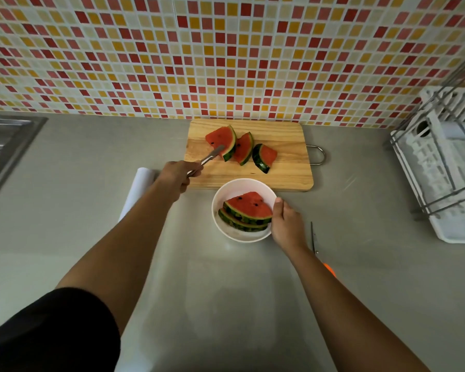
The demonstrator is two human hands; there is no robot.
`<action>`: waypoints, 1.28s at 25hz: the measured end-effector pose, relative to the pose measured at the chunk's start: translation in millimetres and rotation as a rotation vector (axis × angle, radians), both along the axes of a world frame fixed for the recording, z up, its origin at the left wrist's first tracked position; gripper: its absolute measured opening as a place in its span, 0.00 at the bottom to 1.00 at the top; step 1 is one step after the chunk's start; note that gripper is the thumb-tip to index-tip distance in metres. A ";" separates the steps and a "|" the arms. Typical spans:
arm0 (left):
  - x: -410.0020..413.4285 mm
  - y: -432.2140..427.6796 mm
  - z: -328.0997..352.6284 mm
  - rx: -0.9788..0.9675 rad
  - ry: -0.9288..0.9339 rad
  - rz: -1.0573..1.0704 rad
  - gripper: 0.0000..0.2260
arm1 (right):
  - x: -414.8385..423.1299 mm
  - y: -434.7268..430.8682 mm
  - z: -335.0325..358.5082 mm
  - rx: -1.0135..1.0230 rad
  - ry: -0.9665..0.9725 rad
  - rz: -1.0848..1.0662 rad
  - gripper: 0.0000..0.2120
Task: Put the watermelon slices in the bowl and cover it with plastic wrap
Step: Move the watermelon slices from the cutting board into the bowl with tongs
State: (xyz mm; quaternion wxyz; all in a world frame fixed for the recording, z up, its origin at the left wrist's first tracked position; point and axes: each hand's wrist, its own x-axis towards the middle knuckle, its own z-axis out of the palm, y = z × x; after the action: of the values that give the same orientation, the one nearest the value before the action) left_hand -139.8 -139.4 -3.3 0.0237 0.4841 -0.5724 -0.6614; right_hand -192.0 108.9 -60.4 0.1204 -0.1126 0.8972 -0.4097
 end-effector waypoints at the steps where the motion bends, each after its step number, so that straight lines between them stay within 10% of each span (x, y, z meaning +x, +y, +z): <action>1: 8.3 -5.6 5.6 -0.007 0.013 -0.047 0.07 | 0.2 -0.2 0.2 -0.007 -0.014 -0.001 0.22; 11: 19.9 -21.4 47.4 -0.239 -0.245 -1.078 0.07 | 1.8 -1.7 0.2 -0.006 -0.026 -0.025 0.25; 22: 51.1 1.9 62.1 -1.184 0.036 -1.124 0.11 | 1.6 -0.9 3.5 -0.008 -0.018 -0.011 0.24; 32: 59.7 -1.6 18.8 -1.547 0.122 -0.930 0.11 | 2.2 -2.2 2.8 0.007 -0.020 -0.026 0.23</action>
State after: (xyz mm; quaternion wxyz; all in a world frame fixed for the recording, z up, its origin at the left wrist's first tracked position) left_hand -80.1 -141.0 15.5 0.1032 0.0170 -0.9928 -0.0591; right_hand -189.8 106.6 -57.7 0.1241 -0.0964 0.8988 -0.4092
